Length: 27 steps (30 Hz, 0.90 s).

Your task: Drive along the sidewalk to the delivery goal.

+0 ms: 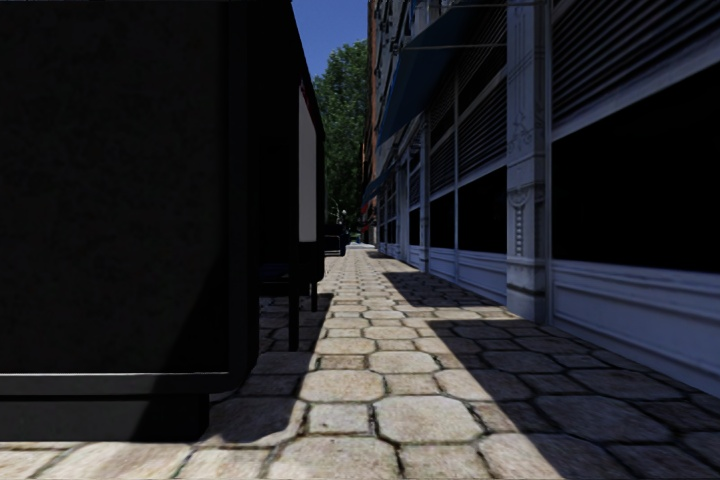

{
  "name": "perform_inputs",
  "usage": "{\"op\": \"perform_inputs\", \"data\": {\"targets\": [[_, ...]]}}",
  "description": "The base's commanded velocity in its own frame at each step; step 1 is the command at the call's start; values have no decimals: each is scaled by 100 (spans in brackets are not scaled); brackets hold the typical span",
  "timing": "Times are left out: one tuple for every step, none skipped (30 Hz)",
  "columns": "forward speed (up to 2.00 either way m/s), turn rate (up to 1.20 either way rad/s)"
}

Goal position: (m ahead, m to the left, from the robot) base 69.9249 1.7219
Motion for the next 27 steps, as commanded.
{"op": "perform_inputs", "data": {"targets": [[200, -99], [200, -54], [200, -47], [200, -47], [200, -43], [200, -38], [200, -30], [200, -24], [200, -1], [200, 0], [200, 0], [200, 0], [200, 0], [200, 0], [200, 0], [200, 0], [200, 0], [200, 0], [200, 0], [200, 0], [200, 0], [200, 0], [200, 0], [200, 0], [200, 0], [200, 0], [200, 0]]}}
